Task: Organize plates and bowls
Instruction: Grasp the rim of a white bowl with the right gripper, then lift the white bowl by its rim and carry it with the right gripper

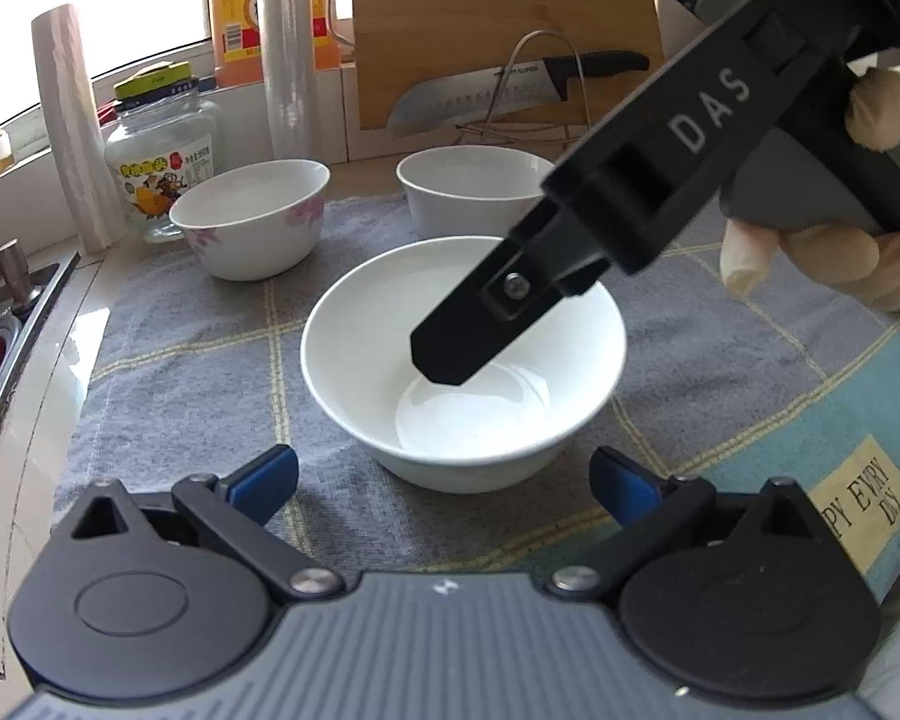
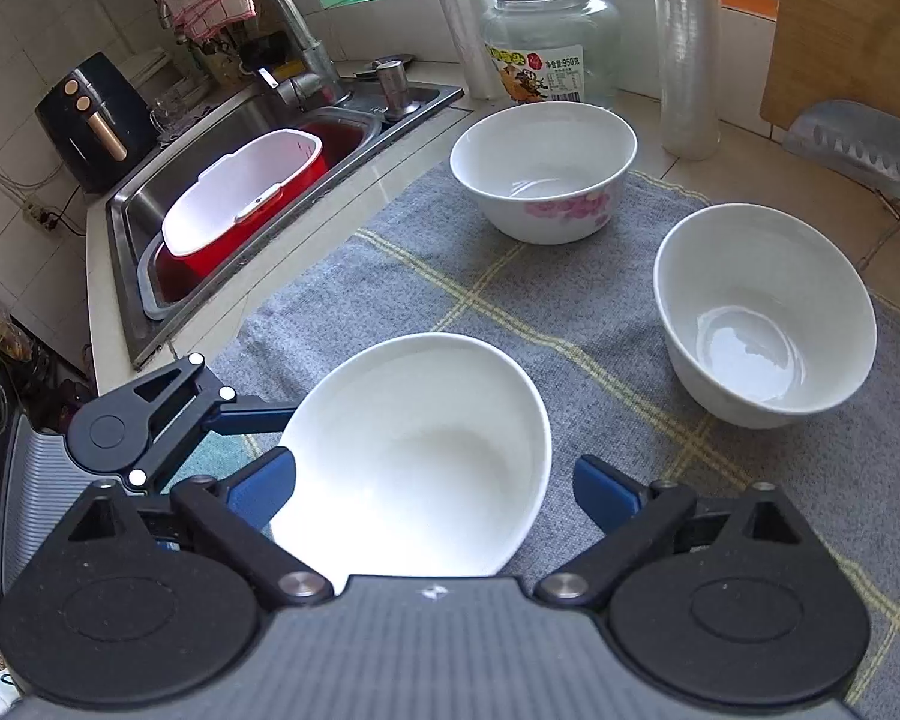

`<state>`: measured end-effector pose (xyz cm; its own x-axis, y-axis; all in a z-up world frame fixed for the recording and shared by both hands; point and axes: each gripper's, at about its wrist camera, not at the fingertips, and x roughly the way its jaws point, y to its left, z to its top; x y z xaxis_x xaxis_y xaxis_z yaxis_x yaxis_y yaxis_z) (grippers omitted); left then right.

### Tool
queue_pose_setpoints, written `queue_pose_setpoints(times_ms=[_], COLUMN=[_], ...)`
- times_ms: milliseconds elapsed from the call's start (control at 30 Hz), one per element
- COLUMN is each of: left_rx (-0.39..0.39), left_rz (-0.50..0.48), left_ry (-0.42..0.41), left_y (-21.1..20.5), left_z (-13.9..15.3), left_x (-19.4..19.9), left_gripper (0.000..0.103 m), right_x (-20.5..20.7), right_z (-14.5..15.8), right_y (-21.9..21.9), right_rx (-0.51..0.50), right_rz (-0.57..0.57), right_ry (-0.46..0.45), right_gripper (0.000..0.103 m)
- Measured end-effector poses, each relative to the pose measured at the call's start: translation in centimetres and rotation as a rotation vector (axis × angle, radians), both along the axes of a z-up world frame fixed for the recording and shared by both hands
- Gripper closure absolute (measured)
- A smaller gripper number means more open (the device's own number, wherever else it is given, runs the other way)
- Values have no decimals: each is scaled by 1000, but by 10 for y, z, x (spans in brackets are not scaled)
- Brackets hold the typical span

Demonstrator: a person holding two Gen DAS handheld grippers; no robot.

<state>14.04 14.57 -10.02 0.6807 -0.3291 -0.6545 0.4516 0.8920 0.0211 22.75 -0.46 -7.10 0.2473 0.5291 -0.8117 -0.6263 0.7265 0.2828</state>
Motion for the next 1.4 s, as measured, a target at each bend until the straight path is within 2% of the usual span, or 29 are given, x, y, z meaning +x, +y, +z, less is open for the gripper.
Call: queue_pose_setpoints(times_ms=[200, 333, 633, 1100, 1400], left_rx=[-7, -13, -32, -21, 5], left_rz=[-8, -16, -44, -60, -118], left_ry=[-9, -28, -57, -70, -94], left_y=[-1, -1, -3, -8, -28], left_z=[1, 4, 9, 17, 33], left_x=[4, 4, 4, 1, -5], left_gripper=[1, 1, 11, 11, 11], right_x=[1, 0, 0, -3, -15], right_z=[4, 5, 7, 11, 24], right_y=[-2, -3, -5, -10, -31], right_rx=[7, 8, 20, 22, 21], right_rz=[-3, 1, 9, -14, -58], right_ry=[-5, -12, -9, 1, -21], right_gripper=[16, 19, 21, 20, 20])
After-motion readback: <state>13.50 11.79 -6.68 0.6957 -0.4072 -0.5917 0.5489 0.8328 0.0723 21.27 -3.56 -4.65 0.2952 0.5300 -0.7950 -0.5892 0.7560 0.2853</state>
